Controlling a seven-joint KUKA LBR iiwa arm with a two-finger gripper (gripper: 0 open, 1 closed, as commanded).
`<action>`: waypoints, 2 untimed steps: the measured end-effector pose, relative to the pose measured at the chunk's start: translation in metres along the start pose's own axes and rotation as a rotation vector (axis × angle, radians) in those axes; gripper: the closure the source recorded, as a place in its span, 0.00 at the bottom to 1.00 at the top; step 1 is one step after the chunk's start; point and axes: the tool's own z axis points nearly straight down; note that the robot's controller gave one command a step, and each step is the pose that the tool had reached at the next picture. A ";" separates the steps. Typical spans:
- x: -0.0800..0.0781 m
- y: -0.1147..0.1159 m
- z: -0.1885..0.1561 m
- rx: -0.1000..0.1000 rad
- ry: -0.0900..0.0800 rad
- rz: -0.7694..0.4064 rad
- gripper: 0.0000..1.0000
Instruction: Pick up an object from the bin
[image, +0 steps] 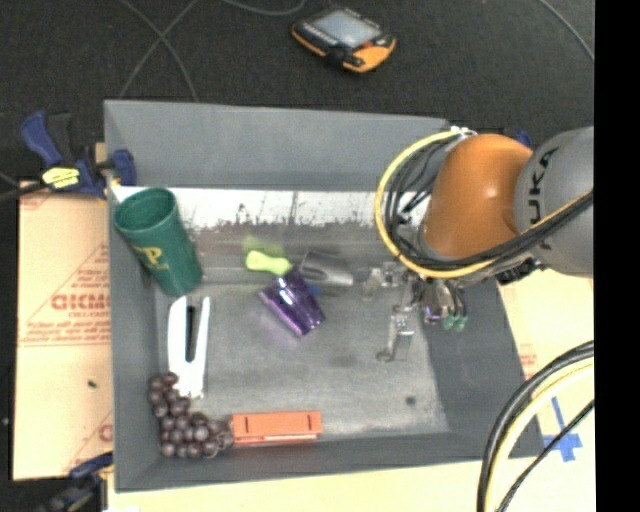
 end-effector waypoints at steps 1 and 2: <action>-0.001 0.000 -0.005 0.001 -0.008 -0.002 0.00; -0.083 0.135 0.089 -0.001 -0.010 -0.273 0.00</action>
Offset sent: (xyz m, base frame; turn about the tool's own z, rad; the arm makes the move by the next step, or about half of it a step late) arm 0.0813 0.1318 -0.0899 -0.2717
